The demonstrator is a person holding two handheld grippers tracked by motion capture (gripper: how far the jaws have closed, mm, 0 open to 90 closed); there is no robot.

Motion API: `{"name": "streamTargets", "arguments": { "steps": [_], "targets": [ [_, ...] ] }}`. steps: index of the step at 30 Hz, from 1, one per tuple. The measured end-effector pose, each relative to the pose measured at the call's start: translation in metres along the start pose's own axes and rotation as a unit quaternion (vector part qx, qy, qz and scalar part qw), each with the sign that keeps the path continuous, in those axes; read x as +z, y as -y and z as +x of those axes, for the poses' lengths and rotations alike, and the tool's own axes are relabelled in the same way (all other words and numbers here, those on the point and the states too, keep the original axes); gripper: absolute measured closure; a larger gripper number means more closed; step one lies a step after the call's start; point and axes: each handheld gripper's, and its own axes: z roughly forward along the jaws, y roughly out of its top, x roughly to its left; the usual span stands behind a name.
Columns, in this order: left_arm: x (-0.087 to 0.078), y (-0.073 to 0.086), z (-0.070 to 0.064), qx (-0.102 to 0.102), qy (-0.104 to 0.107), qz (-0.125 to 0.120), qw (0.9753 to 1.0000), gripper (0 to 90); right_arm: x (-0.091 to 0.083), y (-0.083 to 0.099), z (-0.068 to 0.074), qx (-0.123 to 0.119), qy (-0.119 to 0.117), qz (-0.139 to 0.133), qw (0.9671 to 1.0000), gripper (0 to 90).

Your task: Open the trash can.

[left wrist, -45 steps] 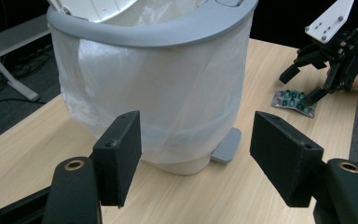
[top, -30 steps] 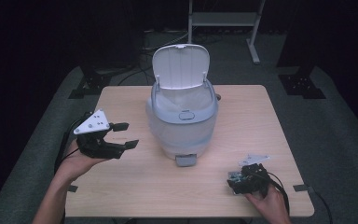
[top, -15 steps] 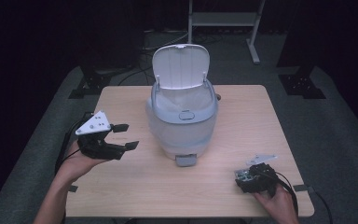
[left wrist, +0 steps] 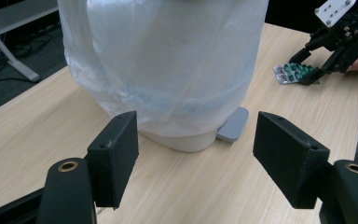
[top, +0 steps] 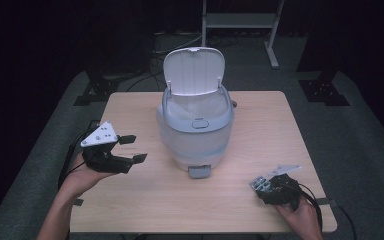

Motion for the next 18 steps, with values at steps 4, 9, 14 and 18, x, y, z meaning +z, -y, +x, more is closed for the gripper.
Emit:
{"name": "streamTargets", "arguments": {
  "steps": [4,9,14,18],
  "targets": [
    [0.001,0.006,0.0,-0.004,-0.001,0.001,1.0,29.6,-0.001,0.001,-0.003,0.005,-0.004,-0.004,1.0,32.5],
    [0.003,0.012,0.0,-0.009,-0.001,0.005,0.9999,29.0,-0.002,0.002,-0.007,0.01,-0.01,-0.007,0.9999,32.5],
    [0.009,0.021,-0.001,-0.015,0.005,0.011,0.9998,27.6,-0.004,0.001,-0.012,0.02,-0.023,-0.016,0.9994,32.4],
    [0.014,0.028,-0.001,-0.017,0.004,0.013,0.9998,25.4,-0.009,-0.002,-0.015,0.019,-0.036,-0.026,0.9989,32.4]
  ]
}}
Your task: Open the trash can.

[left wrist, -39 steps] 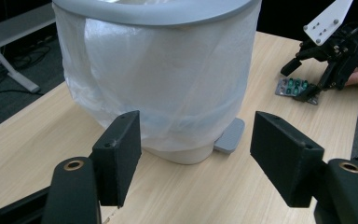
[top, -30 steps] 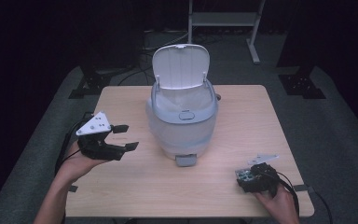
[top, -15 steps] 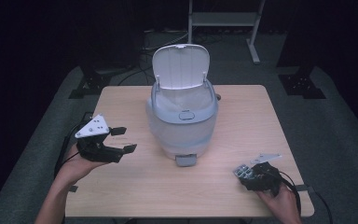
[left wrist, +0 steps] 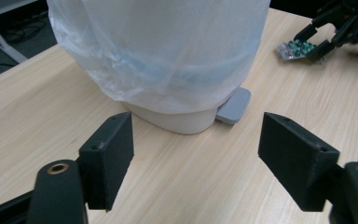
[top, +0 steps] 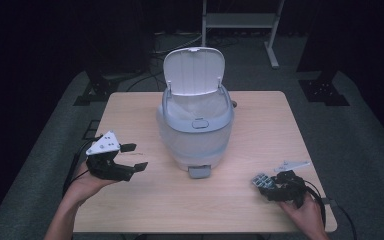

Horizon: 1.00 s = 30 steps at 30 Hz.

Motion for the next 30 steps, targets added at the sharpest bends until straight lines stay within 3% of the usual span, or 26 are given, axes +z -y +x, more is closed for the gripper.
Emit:
{"name": "streamTargets", "arguments": {
  "steps": [8,14,28,30],
  "targets": [
    [0.005,0.01,0.0,-0.008,-0.006,-0.005,0.9999,23.5,-0.01,-0.007,-0.008,0.009,-0.012,-0.012,0.9998,32.5],
    [0.01,0.018,-0.001,-0.011,-0.007,0.0,0.9999,21.2,-0.029,-0.019,-0.014,0.011,-0.028,-0.035,0.9989,32.5],
    [0.021,0.03,-0.004,-0.016,-0.01,0.002,0.9998,18.7,-0.062,-0.05,-0.02,-0.009,-0.036,-0.061,0.9974,32.5],
    [0.022,0.032,-0.004,-0.016,-0.01,0.002,0.9998,18.6,-0.068,-0.057,-0.022,-0.01,-0.046,-0.069,0.9965,32.5]
  ]
}}
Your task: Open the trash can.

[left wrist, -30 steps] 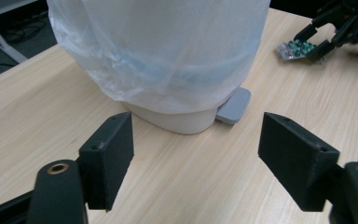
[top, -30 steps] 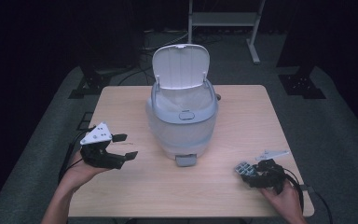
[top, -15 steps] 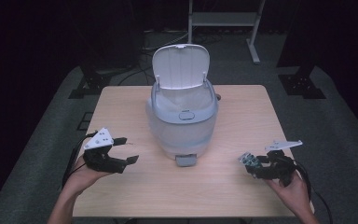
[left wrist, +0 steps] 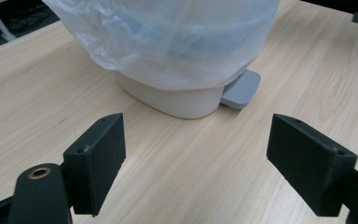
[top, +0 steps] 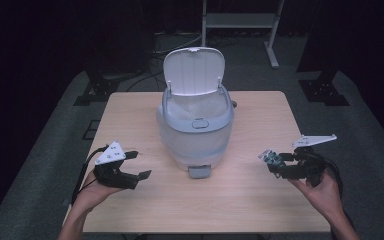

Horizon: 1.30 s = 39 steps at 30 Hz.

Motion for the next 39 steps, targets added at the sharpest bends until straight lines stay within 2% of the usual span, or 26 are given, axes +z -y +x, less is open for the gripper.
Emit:
{"name": "streamTargets", "arguments": {
  "steps": [11,17,21,29,39],
  "targets": [
    [0.01,0.014,0.001,-0.007,-0.006,0.0,1.0,16.8,-0.018,-0.027,0.002,0.0,-0.026,-0.019,0.9995,32.5],
    [0.017,0.02,0.002,-0.011,-0.004,0.005,0.9999,16.7,-0.026,-0.043,0.005,-0.01,-0.03,-0.019,0.9993,32.4],
    [0.021,0.022,0.002,-0.015,-0.001,-0.001,0.9999,16.7,-0.03,-0.054,0.007,-0.016,-0.035,-0.021,0.999,32.4],
    [0.024,0.026,0.003,-0.016,-0.007,0.002,0.9998,16.7,-0.035,-0.075,0.01,-0.032,-0.045,-0.027,0.9981,32.5],
    [0.025,0.029,0.003,-0.012,-0.01,0.008,0.9998,16.7,-0.04,-0.092,0.01,-0.04,-0.053,-0.026,0.9975,32.5]
  ]
}}
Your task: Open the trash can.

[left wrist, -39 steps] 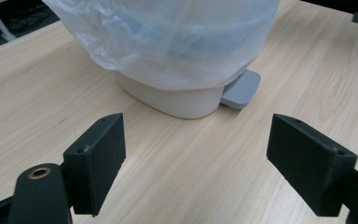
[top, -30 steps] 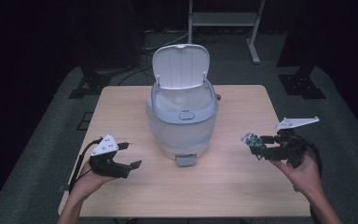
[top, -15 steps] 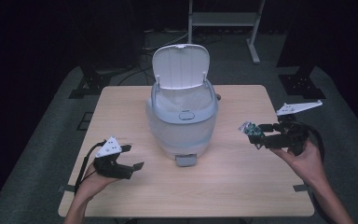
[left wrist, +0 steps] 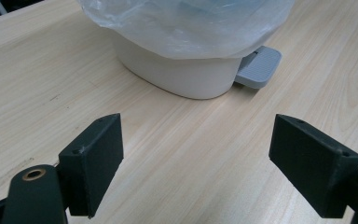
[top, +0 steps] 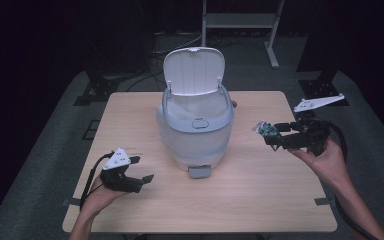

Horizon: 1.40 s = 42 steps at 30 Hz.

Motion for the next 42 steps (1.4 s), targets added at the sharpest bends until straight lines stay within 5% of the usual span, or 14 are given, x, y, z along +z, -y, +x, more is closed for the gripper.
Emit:
{"name": "streamTargets", "arguments": {
  "steps": [14,42],
  "targets": [
    [0.002,0.001,-0.001,0.002,0.001,0.001,1.0,14.4,-0.008,-0.034,0.003,-0.019,-0.021,-0.007,0.9996,32.5],
    [0.0,0.008,0.001,-0.007,0.005,0.004,0.9999,12.4,0.004,-0.099,0.012,-0.055,-0.038,0.004,0.9978,32.5]
  ]
}}
